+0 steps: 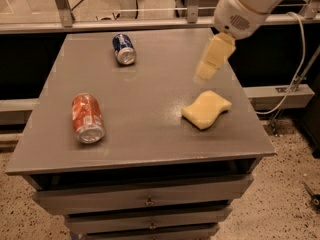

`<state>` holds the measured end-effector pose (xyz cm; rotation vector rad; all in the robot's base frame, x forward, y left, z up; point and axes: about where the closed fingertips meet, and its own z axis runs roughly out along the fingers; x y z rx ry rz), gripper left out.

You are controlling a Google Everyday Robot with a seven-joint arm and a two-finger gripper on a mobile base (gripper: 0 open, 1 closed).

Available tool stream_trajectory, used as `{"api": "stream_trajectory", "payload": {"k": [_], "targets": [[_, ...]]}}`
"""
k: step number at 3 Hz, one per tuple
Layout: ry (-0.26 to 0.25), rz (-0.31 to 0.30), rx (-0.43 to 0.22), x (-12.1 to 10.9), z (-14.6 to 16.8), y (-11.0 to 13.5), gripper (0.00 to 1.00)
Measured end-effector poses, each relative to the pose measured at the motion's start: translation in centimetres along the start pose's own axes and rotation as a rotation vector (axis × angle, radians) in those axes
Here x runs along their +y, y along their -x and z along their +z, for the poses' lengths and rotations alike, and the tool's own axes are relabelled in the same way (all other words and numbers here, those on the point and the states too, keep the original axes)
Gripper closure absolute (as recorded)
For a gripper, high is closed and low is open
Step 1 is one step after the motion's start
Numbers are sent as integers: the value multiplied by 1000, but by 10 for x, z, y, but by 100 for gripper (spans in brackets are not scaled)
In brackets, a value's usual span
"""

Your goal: Place pepsi can upright

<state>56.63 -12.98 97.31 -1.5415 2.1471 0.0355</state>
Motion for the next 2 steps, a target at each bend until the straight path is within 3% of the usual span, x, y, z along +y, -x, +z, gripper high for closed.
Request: {"api": "stream_trajectory", "payload": {"k": [1, 2], "targets": [[-14, 90, -98, -52, 35, 63, 0], [-14, 90, -98, -52, 35, 63, 0]]}}
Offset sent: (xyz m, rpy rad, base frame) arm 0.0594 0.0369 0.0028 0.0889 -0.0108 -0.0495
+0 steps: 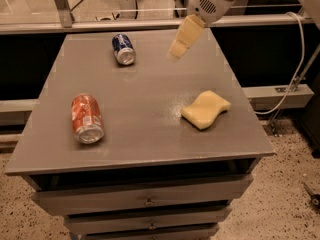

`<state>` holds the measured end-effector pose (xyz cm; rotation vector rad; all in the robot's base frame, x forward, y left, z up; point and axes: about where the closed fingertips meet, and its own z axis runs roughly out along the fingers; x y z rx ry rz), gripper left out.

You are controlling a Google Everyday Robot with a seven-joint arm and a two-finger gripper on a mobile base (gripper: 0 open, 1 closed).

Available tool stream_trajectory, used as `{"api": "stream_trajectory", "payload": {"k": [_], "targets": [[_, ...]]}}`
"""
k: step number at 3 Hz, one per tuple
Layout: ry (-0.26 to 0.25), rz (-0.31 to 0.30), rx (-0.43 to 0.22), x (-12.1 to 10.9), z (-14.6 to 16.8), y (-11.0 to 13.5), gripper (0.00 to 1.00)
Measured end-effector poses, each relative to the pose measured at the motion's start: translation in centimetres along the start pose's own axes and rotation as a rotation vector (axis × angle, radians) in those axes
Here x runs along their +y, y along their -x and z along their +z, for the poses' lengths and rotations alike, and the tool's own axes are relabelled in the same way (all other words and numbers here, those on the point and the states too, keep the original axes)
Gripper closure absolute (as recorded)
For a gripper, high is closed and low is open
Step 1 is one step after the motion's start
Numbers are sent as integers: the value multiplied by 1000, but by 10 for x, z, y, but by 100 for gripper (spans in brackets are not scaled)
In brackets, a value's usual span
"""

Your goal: Place pepsi can upright

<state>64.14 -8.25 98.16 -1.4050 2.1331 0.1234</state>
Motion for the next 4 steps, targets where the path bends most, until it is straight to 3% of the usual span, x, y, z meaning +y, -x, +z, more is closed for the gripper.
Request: {"api": "stream_trajectory", "payload": {"k": [1, 2, 3, 4], "targets": [[31, 63, -77, -2, 19, 21, 0], [83, 178, -209, -17, 61, 72, 0], [134, 301, -285, -36, 104, 115, 0], [153, 408, -320, -47, 132, 156, 0]]}}
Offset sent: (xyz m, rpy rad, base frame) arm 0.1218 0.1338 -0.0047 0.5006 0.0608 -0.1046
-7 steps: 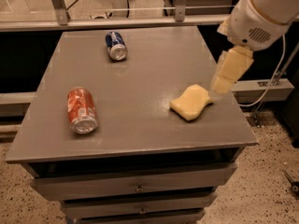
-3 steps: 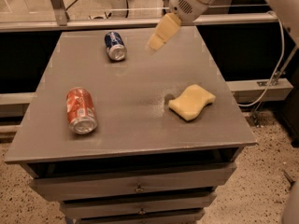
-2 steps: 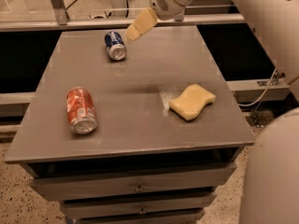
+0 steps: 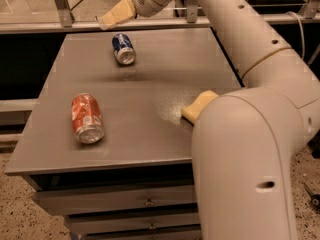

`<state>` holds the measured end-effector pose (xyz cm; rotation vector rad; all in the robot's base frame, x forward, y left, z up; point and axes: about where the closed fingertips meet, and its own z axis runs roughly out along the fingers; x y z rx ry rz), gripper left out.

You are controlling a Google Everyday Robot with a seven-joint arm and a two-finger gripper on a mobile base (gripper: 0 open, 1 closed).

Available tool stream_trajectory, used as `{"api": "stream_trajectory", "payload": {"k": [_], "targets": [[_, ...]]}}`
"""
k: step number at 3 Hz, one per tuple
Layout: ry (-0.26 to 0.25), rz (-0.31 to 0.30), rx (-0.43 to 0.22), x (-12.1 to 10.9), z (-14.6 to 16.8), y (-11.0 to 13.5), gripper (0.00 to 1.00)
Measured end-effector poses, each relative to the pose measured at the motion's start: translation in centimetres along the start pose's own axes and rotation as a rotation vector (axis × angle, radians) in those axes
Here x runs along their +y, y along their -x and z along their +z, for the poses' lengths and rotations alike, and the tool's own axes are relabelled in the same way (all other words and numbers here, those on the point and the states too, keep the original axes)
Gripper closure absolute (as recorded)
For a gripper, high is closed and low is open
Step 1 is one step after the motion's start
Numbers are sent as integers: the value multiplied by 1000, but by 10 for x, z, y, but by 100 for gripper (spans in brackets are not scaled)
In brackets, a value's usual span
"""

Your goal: Place pepsi can upright

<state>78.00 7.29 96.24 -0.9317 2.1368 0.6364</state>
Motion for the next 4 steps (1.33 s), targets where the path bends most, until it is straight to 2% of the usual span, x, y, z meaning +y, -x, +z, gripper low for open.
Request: {"api": "stream_trajectory", "payload": {"k": [1, 2, 4], "targets": [[-82, 84, 63, 13, 44, 20, 0], [-178, 92, 155, 17, 72, 14, 0], [-370, 62, 384, 6, 116, -25, 0]]}}
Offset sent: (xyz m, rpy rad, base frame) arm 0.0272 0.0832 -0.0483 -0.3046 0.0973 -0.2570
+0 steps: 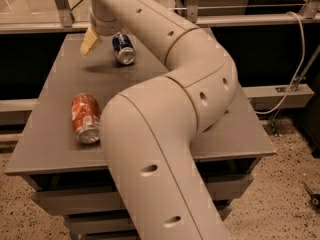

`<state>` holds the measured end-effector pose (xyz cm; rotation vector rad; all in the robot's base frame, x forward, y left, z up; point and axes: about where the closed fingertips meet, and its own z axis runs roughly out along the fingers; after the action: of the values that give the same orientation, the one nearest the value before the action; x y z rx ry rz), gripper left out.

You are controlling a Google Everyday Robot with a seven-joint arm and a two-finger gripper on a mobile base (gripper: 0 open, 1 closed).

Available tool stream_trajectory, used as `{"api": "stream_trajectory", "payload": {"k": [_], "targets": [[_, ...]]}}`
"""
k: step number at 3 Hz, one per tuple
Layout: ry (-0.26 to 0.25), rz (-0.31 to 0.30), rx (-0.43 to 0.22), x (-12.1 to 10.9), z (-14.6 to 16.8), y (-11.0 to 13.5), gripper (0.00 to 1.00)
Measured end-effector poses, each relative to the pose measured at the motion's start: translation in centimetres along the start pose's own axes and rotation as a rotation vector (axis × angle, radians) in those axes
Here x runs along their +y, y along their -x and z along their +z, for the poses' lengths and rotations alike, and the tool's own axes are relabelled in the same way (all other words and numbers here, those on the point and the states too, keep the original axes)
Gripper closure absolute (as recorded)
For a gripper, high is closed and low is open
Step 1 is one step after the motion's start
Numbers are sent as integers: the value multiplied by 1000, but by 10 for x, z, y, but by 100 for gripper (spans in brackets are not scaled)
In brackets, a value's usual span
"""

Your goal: Place pepsi can upright

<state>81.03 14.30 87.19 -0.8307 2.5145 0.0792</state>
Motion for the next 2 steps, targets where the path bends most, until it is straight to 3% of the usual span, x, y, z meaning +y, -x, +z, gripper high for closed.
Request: {"api": "stream_trajectory", "payload": {"k": [1, 2], "targets": [[-76, 0, 74, -9, 14, -9, 15], [-130, 1, 102, -22, 18, -10, 38]]}}
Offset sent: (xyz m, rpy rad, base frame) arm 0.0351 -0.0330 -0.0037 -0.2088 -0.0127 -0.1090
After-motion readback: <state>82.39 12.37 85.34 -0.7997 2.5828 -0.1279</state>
